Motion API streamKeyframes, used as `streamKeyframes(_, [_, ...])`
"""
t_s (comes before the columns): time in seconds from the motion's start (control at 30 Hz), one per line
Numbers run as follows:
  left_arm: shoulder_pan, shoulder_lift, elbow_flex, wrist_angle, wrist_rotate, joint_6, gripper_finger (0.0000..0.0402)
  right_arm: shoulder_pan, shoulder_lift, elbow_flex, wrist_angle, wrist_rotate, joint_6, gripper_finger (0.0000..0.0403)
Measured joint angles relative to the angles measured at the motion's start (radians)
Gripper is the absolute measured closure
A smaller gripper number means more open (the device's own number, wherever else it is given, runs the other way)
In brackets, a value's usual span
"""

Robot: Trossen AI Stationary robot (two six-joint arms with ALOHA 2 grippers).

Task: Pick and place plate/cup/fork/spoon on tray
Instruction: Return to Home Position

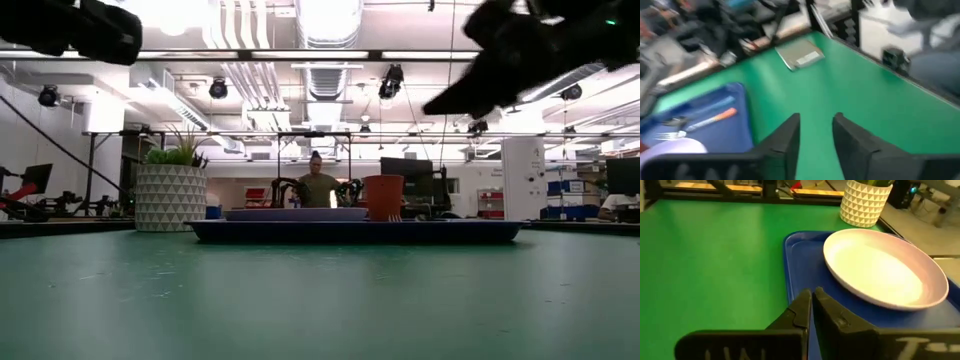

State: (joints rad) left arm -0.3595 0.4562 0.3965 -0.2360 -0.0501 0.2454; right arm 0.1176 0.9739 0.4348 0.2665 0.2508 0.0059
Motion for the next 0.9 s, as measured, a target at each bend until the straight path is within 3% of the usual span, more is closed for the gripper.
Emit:
streamKeyframes(0.2, [0.0, -0.172, -0.097, 0.053, -0.065, -0.012, 0.039, 0.0, -0.202, -0.118, 0.002, 0.0, -0.04, 0.0394])
streamKeyframes(0.5, [0.0, -0.451, -0.269, 0.086, -0.072, -0.032, 0.04, 0.0, -0.499, -0.287, 0.001, 0.0, -0.099, 0.0394])
streamKeyframes(0.73, [0.001, -0.428, -0.343, 0.171, -0.156, -0.049, 0.0401, -0.002, -0.706, -0.414, -0.001, 0.004, -0.163, 0.0394])
streamKeyframes(0.9, [0.001, -0.419, -0.364, 0.222, -0.147, -0.054, 0.0401, -0.003, -0.843, -0.422, -0.099, 0.004, -0.196, 0.0394])
